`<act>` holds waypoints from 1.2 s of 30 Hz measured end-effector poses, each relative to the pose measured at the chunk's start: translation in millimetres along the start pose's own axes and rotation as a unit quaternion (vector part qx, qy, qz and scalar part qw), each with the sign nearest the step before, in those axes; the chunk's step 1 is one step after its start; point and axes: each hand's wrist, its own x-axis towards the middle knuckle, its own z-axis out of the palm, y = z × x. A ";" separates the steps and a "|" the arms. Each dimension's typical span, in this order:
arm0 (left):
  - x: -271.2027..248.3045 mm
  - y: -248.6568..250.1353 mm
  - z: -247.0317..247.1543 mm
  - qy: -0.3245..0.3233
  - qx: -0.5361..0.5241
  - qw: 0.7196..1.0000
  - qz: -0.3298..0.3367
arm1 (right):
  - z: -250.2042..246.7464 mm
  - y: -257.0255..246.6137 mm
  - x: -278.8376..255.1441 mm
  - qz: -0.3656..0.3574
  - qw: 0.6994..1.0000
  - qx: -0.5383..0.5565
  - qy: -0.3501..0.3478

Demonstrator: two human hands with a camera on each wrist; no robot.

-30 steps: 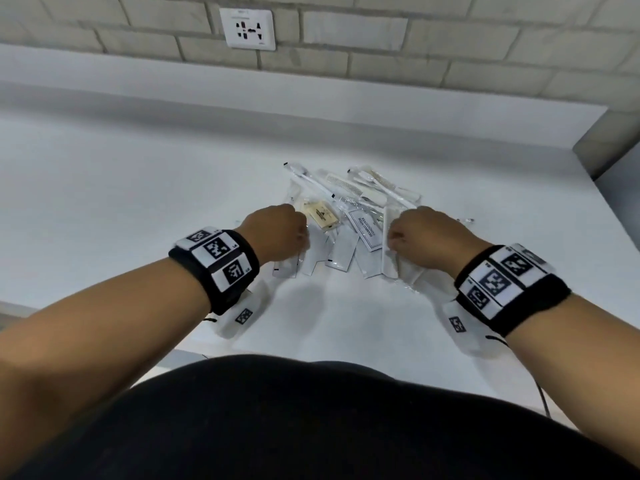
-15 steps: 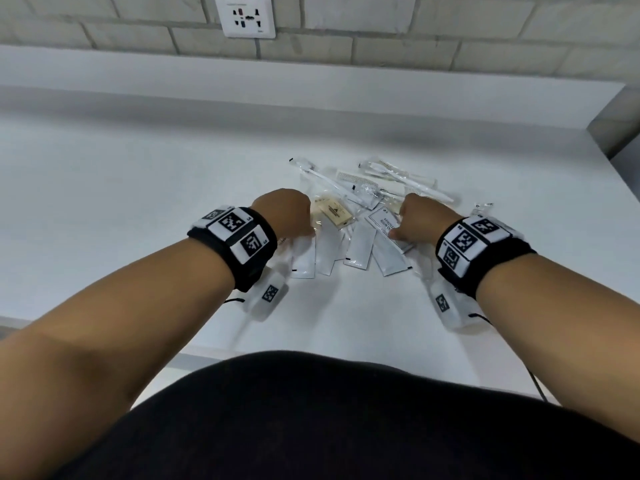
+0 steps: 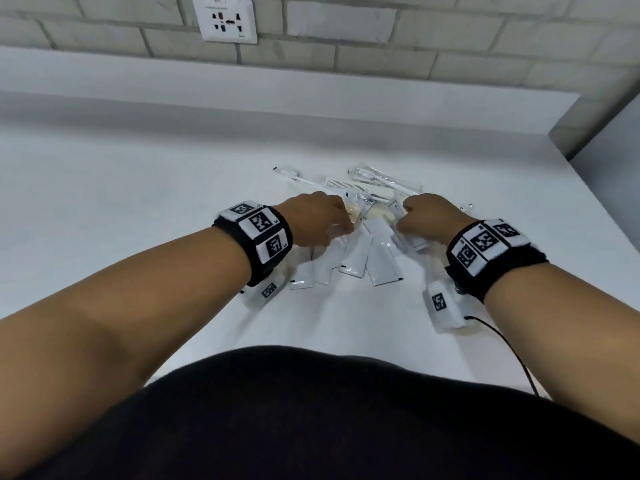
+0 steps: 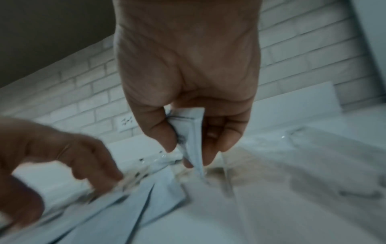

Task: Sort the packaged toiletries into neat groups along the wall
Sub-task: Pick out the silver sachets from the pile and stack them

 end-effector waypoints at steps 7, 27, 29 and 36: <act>11.1 -9.2 -2.7 -0.058 0.094 0.994 0.023 | -6.7 25.1 -18.8 0.083 0.959 0.269 0.032; -34.5 -86.5 -36.7 0.053 -0.322 0.940 -0.103 | 36.2 -30.6 -31.7 0.079 0.994 -0.052 -0.062; -40.6 -95.0 -33.7 0.052 -0.333 0.934 -0.116 | 34.5 -30.3 -29.2 0.084 0.993 -0.033 -0.072; -61.2 -110.6 -23.4 -0.013 -0.223 0.959 -0.177 | 34.6 -31.2 -27.5 0.093 0.993 0.056 -0.055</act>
